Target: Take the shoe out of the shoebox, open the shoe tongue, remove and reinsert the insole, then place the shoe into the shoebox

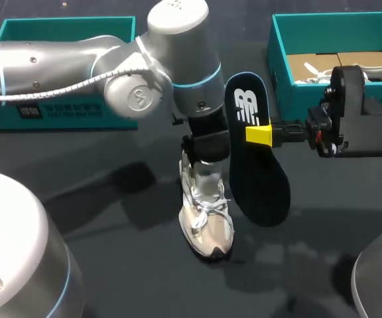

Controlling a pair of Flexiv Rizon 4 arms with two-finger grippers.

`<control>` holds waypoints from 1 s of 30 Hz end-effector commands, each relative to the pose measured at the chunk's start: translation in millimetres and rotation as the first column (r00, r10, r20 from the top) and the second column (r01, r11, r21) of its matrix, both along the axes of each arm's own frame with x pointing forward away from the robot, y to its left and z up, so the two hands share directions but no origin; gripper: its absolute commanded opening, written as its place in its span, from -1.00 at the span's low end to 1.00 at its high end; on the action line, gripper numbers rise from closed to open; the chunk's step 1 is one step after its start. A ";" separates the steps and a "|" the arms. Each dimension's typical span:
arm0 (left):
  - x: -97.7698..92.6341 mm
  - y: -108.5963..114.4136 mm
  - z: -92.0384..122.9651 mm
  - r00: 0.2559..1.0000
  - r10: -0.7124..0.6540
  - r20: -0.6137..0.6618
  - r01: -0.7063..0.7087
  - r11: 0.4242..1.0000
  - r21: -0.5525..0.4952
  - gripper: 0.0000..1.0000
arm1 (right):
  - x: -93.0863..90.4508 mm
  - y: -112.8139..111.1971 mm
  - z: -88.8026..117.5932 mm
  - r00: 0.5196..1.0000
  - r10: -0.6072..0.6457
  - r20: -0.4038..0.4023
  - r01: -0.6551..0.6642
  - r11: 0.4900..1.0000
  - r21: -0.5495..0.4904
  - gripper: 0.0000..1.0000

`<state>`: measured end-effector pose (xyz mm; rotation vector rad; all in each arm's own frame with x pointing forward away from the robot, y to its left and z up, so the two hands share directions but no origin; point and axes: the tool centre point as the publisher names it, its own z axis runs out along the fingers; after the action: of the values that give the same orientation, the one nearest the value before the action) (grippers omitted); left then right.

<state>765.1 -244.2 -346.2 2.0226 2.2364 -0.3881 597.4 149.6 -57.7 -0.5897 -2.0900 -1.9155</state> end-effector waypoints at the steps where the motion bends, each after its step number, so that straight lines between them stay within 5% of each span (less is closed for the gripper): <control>1: -5.4 21.4 34.1 0.999 0.010 0.037 -0.006 0.995 -0.101 1.00 | -2.2 0.8 -1.4 1.000 -0.004 0.001 0.004 1.000 0.000 -1.00; 10: 0.3 22.8 96.5 0.995 -0.003 0.102 0.036 0.947 -0.320 1.00 | -2.2 0.8 -1.4 1.000 -0.004 0.001 0.004 1.000 0.000 -1.00; 23: 0.3 22.8 96.5 0.995 -0.003 0.102 0.036 0.947 -0.320 1.00 | -2.2 0.8 -1.4 1.000 -0.004 0.001 0.004 1.000 0.000 -1.00; 30: 13.6 22.0 109.0 0.986 -0.009 0.164 0.082 0.891 -0.447 1.00 | -2.2 0.8 -1.4 1.000 -0.004 0.001 0.004 1.000 0.000 -1.00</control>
<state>779.8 -228.1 -234.9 1.8230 1.8524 -0.6114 597.4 149.6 -57.7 -0.5897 -2.0899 -1.9155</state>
